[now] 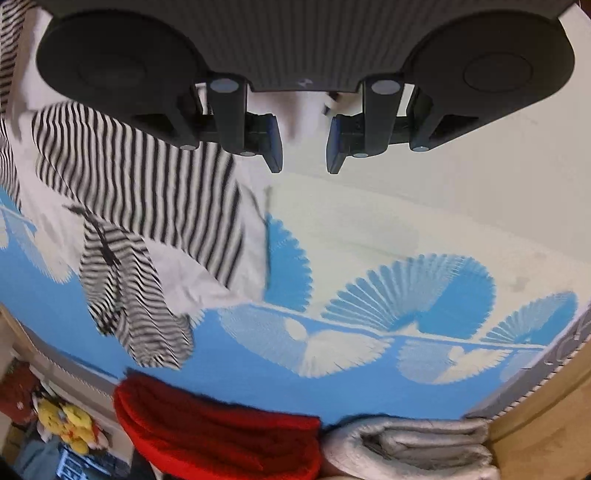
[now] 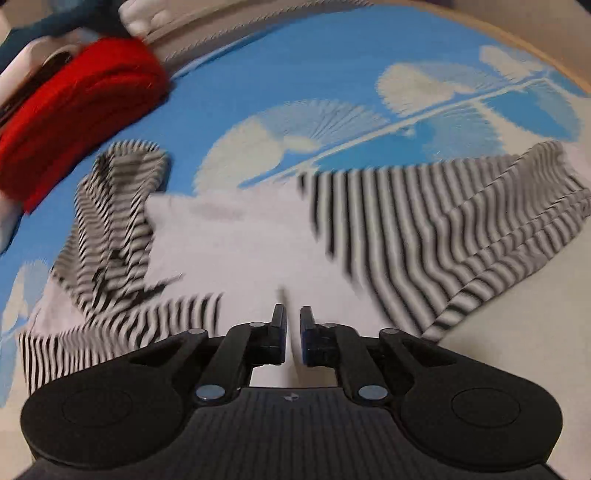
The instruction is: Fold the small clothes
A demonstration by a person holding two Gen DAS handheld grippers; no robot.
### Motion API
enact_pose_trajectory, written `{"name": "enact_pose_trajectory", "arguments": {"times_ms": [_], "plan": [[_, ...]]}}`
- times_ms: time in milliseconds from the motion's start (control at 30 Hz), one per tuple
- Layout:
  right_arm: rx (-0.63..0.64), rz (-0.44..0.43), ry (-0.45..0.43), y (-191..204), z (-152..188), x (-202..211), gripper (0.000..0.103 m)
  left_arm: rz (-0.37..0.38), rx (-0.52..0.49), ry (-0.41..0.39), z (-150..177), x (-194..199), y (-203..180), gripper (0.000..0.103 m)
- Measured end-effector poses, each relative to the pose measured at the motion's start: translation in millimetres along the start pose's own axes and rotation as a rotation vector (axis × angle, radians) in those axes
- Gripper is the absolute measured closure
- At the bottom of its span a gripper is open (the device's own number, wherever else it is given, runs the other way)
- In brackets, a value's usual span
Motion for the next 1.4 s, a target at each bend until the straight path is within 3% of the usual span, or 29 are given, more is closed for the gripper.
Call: {"name": "enact_pose_trajectory", "arguments": {"times_ms": [100, 200, 367, 500, 767, 867, 967, 1000, 1133, 1300, 1400], "plan": [[0.015, -0.061, -0.029, 3, -2, 7, 0.094, 0.028, -0.034, 0.025, 5, -9, -12, 0.075], [0.056, -0.122, 0.025, 9, 3, 2, 0.092, 0.051, -0.059, 0.062, 9, -20, -23, 0.074], [0.059, -0.129, 0.083, 15, 6, -4, 0.088, 0.09, -0.042, 0.121, 14, -38, -33, 0.073], [0.083, -0.128, 0.08, 20, 7, -2, 0.083, 0.121, -0.038, 0.181, 19, -57, -41, 0.059], [0.078, -0.126, 0.074, 15, 5, 2, 0.083, 0.135, -0.034, 0.215, 21, -89, -45, 0.059], [0.088, -0.124, 0.071, 15, 5, 2, 0.083, 0.113, -0.08, 0.21, 24, -95, -48, 0.059], [0.096, -0.118, 0.073, 15, 6, 1, 0.083, 0.1, -0.141, 0.196, 23, -93, -49, 0.093], [0.097, -0.118, 0.074, 15, 6, 1, 0.083, 0.113, -0.141, 0.198, 22, -92, -47, 0.097], [0.105, -0.11, 0.077, 16, 6, -2, 0.083, 0.141, -0.132, 0.183, 16, -81, -37, 0.098], [0.11, -0.112, 0.08, 20, 8, -4, 0.083, 0.03, -0.089, 0.157, 3, -69, -13, 0.098], [0.122, -0.113, 0.082, 24, 10, -4, 0.083, 0.047, -0.057, 0.161, -2, -61, -7, 0.094]]}}
Point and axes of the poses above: each gripper's, at about its wrist camera, not at the fingertips, and x roughly against the way its jaws point, y to its left, z to its underside, the point moved 2 cm from there along -x, roughly the way its jaws point, and after that the axes turned 2 degrees about z, right-handed, at the moved point
